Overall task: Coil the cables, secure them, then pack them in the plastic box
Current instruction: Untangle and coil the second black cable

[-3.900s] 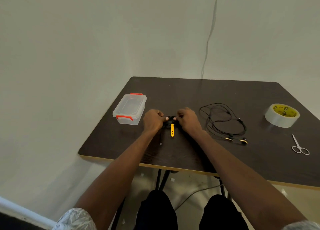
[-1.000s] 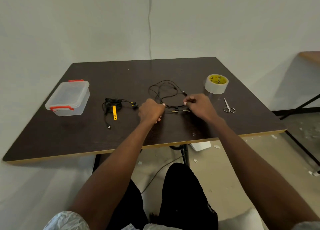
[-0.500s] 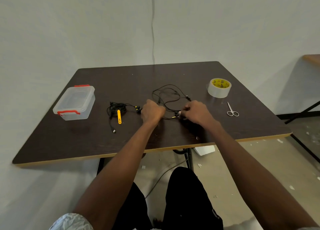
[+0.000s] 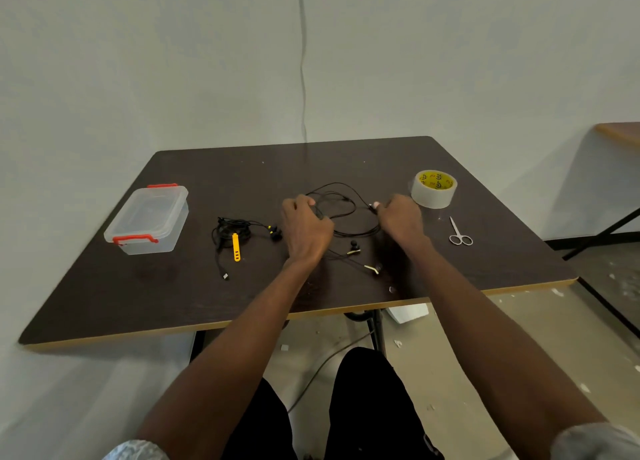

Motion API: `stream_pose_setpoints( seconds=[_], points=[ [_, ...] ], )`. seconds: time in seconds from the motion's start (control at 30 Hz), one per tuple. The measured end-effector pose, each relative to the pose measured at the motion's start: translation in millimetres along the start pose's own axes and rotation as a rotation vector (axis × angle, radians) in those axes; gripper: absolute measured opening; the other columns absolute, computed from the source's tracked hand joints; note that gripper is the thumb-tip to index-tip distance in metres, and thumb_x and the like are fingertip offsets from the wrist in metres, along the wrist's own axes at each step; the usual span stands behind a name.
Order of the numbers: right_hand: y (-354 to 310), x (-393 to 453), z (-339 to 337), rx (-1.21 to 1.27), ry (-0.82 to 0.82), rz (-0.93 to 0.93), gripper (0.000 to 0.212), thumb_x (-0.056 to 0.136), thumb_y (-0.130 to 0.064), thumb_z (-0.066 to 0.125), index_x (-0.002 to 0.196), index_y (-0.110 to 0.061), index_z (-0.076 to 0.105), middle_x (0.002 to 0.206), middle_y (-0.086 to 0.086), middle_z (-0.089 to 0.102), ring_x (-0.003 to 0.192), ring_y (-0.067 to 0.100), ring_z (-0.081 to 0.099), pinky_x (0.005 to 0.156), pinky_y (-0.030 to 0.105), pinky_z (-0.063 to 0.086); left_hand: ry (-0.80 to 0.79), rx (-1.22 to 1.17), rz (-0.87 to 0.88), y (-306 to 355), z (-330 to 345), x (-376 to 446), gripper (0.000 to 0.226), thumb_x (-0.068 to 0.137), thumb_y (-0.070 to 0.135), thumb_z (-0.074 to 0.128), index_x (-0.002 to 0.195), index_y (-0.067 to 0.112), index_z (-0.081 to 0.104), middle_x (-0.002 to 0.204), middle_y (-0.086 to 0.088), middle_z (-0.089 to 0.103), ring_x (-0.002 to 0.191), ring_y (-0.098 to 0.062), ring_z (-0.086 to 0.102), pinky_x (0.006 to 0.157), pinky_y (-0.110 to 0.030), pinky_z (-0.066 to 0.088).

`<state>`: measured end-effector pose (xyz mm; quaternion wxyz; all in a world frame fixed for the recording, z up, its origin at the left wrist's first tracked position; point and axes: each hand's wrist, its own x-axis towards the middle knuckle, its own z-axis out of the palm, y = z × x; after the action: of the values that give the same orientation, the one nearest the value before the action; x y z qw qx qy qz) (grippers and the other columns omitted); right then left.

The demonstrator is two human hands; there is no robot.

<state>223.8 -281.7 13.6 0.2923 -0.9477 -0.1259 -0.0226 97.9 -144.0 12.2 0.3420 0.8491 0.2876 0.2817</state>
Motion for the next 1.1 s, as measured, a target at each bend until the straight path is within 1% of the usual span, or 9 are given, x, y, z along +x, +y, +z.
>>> stream_pose_setpoints(
  seconds=[0.07,0.17,0.3,0.47,0.67,0.77,0.87,0.97,1.1],
  points=[
    [2.9,6.7,9.7,-0.047,-0.058,0.015,0.045,0.091,-0.043,0.062,0.107,0.000,0.062,0.113,0.017,0.059,0.104,0.033,0.057,0.080,0.037,0.046,-0.028,-0.077,0.033,3.9,0.7,1.6,0.027,0.078,0.011,0.060,0.105,0.013,0.056,0.113,-0.003,0.044,0.101,-0.016,0.048,0.082,-0.021,0.035],
    [4.5,12.6,17.5,0.055,-0.011,-0.009,0.023,0.090,-0.027,0.067,0.093,-0.004,0.066,0.100,0.012,0.065,0.096,0.027,0.062,0.073,0.032,0.046,-0.027,-0.137,0.067,9.6,-0.6,7.0,0.018,0.078,0.005,0.057,0.093,0.013,0.058,0.104,-0.003,0.048,0.088,-0.011,0.046,0.073,-0.015,0.030],
    [5.5,18.2,16.5,0.305,0.058,0.044,0.012,0.092,-0.020,0.065,0.087,-0.009,0.066,0.091,0.007,0.067,0.090,0.023,0.063,0.075,0.032,0.046,-0.007,-0.197,0.099,12.4,-8.3,17.2,0.016,0.079,0.002,0.055,0.088,0.014,0.061,0.099,-0.001,0.050,0.085,-0.014,0.053,0.076,-0.023,0.043],
    [8.7,25.5,22.0,-0.011,-0.099,0.075,0.028,0.087,-0.028,0.070,0.098,-0.003,0.067,0.102,0.013,0.066,0.098,0.030,0.063,0.087,0.046,0.054,-0.004,-0.206,0.084,13.4,-14.6,28.2,0.015,0.079,0.002,0.055,0.083,0.016,0.060,0.094,-0.001,0.054,0.084,-0.013,0.052,0.075,-0.023,0.042],
    [-6.2,12.9,-4.2,0.694,0.215,0.123,0.003,0.096,-0.009,0.057,0.095,-0.011,0.060,0.096,0.011,0.069,0.086,0.021,0.067,0.069,0.027,0.048,-0.024,-0.298,0.001,16.1,-21.6,27.6,0.018,0.079,0.001,0.053,0.086,0.015,0.063,0.095,-0.002,0.061,0.082,-0.012,0.056,0.068,-0.016,0.041],
    [-31.3,9.3,-49.4,1.120,0.153,-0.036,0.010,0.096,-0.005,0.056,0.091,-0.013,0.058,0.081,0.010,0.066,0.061,0.018,0.064,0.054,0.026,0.051,-0.011,-0.357,0.051,28.7,-31.9,33.2,0.020,0.082,0.001,0.053,0.091,0.014,0.064,0.096,0.000,0.062,0.084,-0.009,0.056,0.069,-0.012,0.041],
    [-60.1,10.5,-102.6,0.892,-0.072,-0.334,0.013,0.094,-0.002,0.057,0.095,-0.008,0.068,0.079,0.007,0.069,0.057,0.015,0.060,0.048,0.025,0.044,0.000,-0.489,0.074,52.3,-45.5,44.7,0.014,0.089,0.008,0.056,0.096,0.016,0.065,0.094,0.005,0.064,0.085,-0.005,0.058,0.065,-0.003,0.041],
    [-87.5,10.3,-139.1,0.528,-0.287,-0.494,0.015,0.089,-0.002,0.057,0.102,-0.006,0.065,0.085,0.004,0.074,0.057,0.018,0.058,0.046,0.024,0.036,-0.018,-0.627,0.134,78.8,-66.7,55.3,0.013,0.094,0.026,0.056,0.103,0.020,0.064,0.102,0.007,0.065,0.095,-0.003,0.058,0.076,-0.007,0.042],
    [-120.5,3.7,-152.6,0.316,-0.469,-0.558,0.025,0.086,-0.011,0.068,0.105,-0.007,0.052,0.085,0.006,0.076,0.055,0.022,0.057,0.047,0.025,0.033,-0.399,-0.437,0.253,100.5,-108.9,70.5,0.025,0.093,0.031,0.060,0.107,0.012,0.067,0.104,-0.001,0.071,0.096,-0.009,0.065,0.079,-0.016,0.047]
  ],
)
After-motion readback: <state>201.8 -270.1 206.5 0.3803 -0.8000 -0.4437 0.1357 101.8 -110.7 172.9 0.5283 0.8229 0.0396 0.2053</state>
